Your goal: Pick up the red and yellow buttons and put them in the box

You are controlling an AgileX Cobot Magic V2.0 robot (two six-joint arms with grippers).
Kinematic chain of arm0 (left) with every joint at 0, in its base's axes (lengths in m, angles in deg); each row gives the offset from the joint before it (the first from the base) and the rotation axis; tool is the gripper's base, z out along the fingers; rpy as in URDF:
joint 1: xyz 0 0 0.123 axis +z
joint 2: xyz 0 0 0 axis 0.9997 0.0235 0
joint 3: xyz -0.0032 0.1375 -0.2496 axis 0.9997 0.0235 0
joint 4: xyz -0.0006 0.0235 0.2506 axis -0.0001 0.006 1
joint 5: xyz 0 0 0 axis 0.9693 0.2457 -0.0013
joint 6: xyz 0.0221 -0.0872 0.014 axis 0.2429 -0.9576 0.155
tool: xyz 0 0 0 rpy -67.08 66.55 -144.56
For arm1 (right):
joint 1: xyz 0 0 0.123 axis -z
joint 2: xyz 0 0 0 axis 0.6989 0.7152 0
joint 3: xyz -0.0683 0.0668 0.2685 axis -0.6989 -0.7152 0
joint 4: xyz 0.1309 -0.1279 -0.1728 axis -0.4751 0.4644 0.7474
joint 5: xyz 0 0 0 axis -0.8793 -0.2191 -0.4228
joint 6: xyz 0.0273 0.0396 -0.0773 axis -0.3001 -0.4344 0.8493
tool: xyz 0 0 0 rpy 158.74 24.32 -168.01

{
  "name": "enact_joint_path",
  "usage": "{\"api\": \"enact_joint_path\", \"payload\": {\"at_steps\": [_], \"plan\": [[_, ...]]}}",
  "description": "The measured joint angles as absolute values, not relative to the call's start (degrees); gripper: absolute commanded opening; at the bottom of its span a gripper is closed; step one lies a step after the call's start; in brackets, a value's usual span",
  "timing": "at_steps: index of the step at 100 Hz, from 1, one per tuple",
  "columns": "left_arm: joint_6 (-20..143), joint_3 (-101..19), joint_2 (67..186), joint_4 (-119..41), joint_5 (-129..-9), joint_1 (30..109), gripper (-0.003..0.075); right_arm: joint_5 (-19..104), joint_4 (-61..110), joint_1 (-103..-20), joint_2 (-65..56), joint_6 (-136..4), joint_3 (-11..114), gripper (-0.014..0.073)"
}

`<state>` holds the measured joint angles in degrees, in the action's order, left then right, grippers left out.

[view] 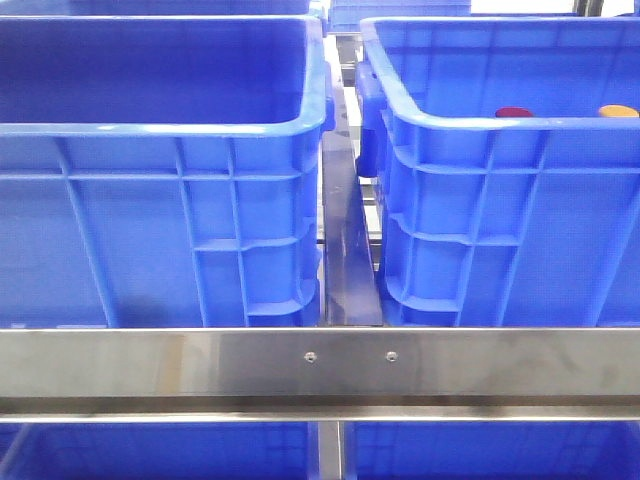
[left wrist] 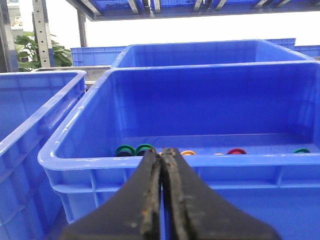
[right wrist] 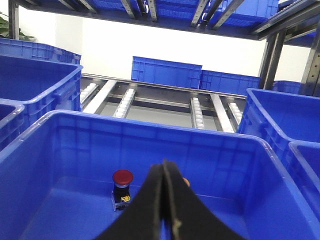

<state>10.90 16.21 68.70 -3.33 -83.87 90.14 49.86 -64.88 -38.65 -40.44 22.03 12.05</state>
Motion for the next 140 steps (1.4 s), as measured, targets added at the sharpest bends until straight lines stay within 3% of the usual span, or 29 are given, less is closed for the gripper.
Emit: {"api": "enact_joint_path", "payload": {"at_steps": [57,70,120,140], "plan": [[10.90,16.21,68.70,-3.33,-83.87,90.14,-0.0019,49.86,-64.89,-38.65,-40.44,22.03,12.05,-0.0068],[10.90,16.21,68.70,-3.33,-83.87,90.14,-0.0019,48.06,-62.28,-38.65,-40.44,16.54,12.05,-0.0068],[10.90,16.21,68.70,-3.33,-83.87,90.14,-0.0019,42.42,12.86,-38.65,-40.90,-64.35,12.52,-0.0068],[10.90,16.21,68.70,-3.33,-83.87,90.14,-0.0019,43.86,28.88,-41.68,-44.84,-79.95,12.04,-0.0068]]}}
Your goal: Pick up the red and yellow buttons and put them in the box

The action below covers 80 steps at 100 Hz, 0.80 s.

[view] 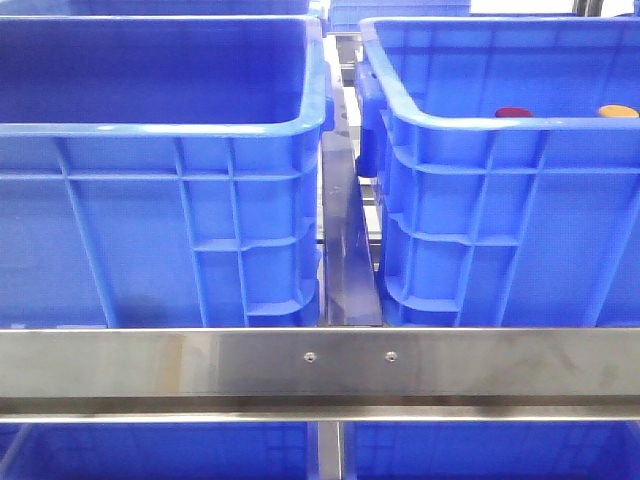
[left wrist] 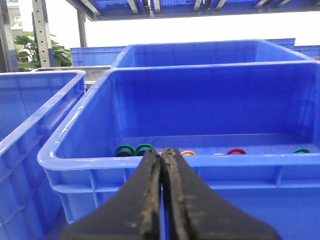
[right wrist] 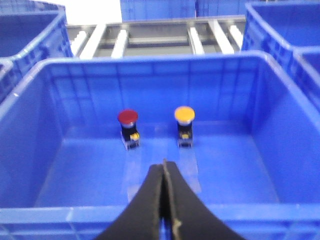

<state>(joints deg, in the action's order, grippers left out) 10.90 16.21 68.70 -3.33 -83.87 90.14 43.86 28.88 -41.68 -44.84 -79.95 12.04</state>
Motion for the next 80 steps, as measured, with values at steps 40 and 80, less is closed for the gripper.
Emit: {"api": "enact_joint_path", "payload": {"at_steps": [40,80], "plan": [[10.90,16.21,68.70,-3.33,-83.87,90.14,-0.0019,57.17,36.66,-49.02,-55.73,-86.51,-1.20,-0.0068],[10.90,16.21,68.70,-3.33,-83.74,90.14,-0.0019,58.60,37.88,-47.52,-63.25,-88.05,-10.32,-0.0068]]}}
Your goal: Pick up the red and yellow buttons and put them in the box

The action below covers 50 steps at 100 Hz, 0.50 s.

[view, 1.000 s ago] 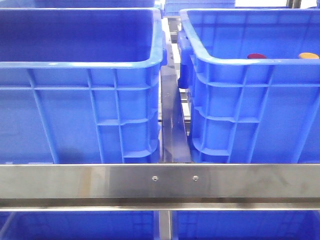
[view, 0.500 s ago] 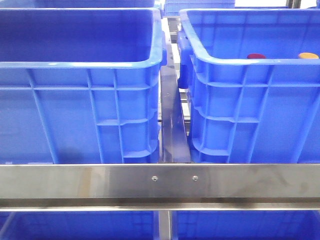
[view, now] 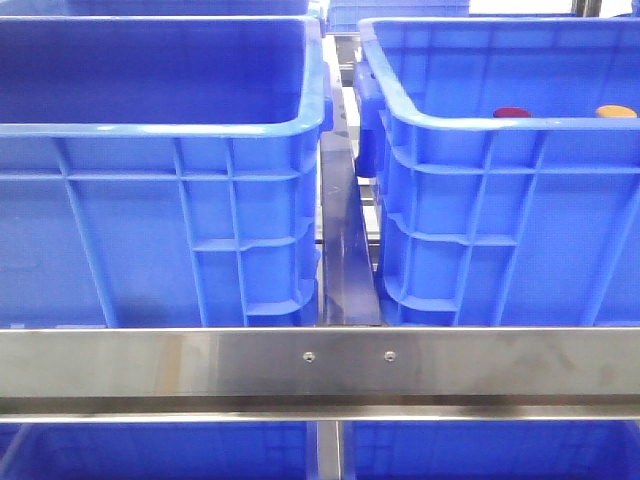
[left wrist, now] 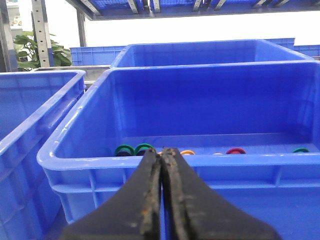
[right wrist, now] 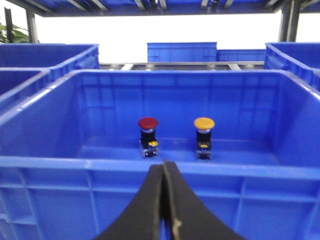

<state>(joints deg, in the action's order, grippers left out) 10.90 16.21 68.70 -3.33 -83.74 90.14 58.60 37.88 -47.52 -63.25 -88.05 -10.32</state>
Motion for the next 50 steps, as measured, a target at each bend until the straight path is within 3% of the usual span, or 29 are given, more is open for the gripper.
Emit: {"api": "enact_joint_path", "payload": {"at_steps": [50], "plan": [[10.90,16.21,68.70,-3.33,-83.74,90.14,-0.0019,60.26,37.90,-44.97,-63.25,-88.90,-10.83,-0.0068]]}}
